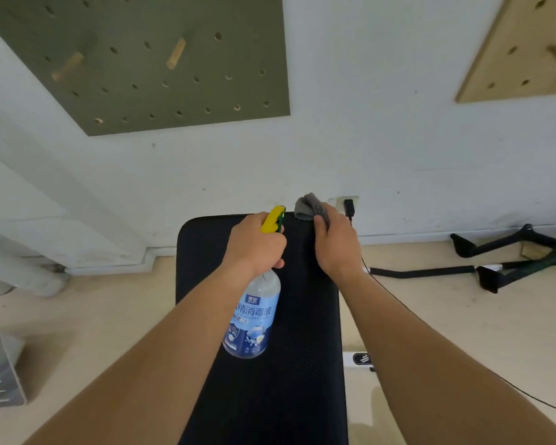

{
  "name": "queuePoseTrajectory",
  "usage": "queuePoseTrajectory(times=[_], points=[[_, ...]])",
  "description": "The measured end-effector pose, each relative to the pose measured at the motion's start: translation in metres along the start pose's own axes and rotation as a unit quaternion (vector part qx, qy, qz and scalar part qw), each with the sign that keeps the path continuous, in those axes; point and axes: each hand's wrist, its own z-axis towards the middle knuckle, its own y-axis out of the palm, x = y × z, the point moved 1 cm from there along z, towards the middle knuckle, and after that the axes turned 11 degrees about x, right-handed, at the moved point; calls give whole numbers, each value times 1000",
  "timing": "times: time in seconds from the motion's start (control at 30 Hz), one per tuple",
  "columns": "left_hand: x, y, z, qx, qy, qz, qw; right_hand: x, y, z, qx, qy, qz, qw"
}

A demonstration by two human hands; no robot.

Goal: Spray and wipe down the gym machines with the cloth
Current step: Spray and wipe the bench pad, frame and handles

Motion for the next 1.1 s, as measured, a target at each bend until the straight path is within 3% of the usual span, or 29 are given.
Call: queuePoseTrajectory(times=[0.1, 0.2, 0.3, 0.4, 0.53, 0.7, 0.8, 0.93, 1.1], points=[[8, 22, -13, 9, 7, 16, 1000, 17, -19, -20, -24, 68, 51, 996], [13, 40, -28, 13, -4, 24, 1000, 59, -37, -59, -151, 119, -2, 981], [20, 58, -45, 11, -18, 27, 999, 101, -66, -98, -222, 187, 47, 956], [25, 73, -59, 17, -22, 28, 999, 119, -92, -103, -149, 265, 108, 947], [25, 101, -82, 32, 3, 39, 999, 114, -113, -68, -70, 297, 181, 935], [5, 119, -101, 71, -55, 11, 996, 65, -122, -6, -60, 225, 233, 944], [-10, 119, -111, 69, -66, -12, 995, 28, -92, 28, -79, 82, 182, 977], [-18, 100, -110, 88, -51, -33, 994, 15, -22, 31, -133, -82, 92, 983], [-18, 67, -89, 98, -13, -40, 994, 60, -7, -70, -14, -75, 79, 994]])
